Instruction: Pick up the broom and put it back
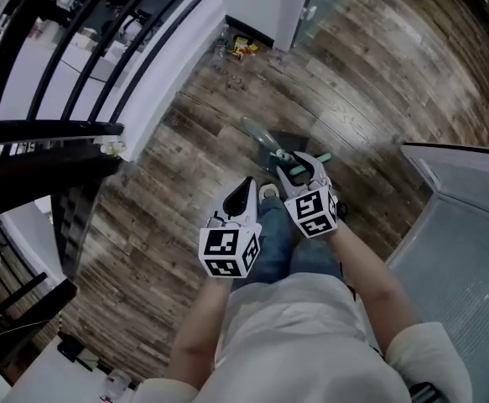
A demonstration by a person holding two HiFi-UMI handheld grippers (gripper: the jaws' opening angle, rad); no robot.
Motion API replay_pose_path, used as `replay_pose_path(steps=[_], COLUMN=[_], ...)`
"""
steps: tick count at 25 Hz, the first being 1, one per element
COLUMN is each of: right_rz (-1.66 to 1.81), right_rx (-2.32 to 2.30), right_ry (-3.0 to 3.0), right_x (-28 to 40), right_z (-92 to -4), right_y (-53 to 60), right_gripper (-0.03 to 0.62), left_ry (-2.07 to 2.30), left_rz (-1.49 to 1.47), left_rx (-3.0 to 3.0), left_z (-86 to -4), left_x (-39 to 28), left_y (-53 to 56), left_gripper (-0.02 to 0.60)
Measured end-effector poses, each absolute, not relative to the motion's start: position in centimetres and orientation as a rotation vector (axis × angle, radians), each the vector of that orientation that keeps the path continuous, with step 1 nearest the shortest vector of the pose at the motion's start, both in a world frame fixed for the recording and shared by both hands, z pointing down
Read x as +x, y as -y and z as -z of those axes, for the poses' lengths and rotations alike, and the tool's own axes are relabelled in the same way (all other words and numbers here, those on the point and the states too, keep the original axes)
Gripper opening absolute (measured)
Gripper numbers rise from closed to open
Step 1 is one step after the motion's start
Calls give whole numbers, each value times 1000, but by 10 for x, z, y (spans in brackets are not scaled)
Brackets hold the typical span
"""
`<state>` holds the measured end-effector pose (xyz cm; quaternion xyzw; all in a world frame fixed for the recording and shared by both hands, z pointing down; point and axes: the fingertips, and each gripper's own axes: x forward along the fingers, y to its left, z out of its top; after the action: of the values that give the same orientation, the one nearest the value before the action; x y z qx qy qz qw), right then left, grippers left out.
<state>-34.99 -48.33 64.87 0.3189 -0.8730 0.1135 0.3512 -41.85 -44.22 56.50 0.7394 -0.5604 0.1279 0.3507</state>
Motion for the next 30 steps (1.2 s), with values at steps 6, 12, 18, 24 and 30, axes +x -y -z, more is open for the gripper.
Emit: replay_pose_path(steps=[6, 12, 18, 24, 30], right_rz=[-275, -237, -187, -186, -187], right_rx=[830, 844, 850, 858, 873], right_ry=[2235, 2214, 2201, 2193, 2185], right_x=[-348, -347, -346, -342, -331], right_z=[-661, -667, -667, -663, -658], right_y=[487, 489, 489, 483, 474], right_gripper=[146, 101, 95, 94, 94], left_ry=[1448, 1445, 1449, 1446, 1421], left_rz=[-331, -335, -337, -337, -336], left_rx=[1899, 1894, 1889, 1900, 1923], left_z=[-572, -575, -575, -569, -565], left_x=[-417, -418, -422, -424, -415], left_y=[440, 436, 437, 435, 434], left_gripper=[5, 5, 5, 5, 5])
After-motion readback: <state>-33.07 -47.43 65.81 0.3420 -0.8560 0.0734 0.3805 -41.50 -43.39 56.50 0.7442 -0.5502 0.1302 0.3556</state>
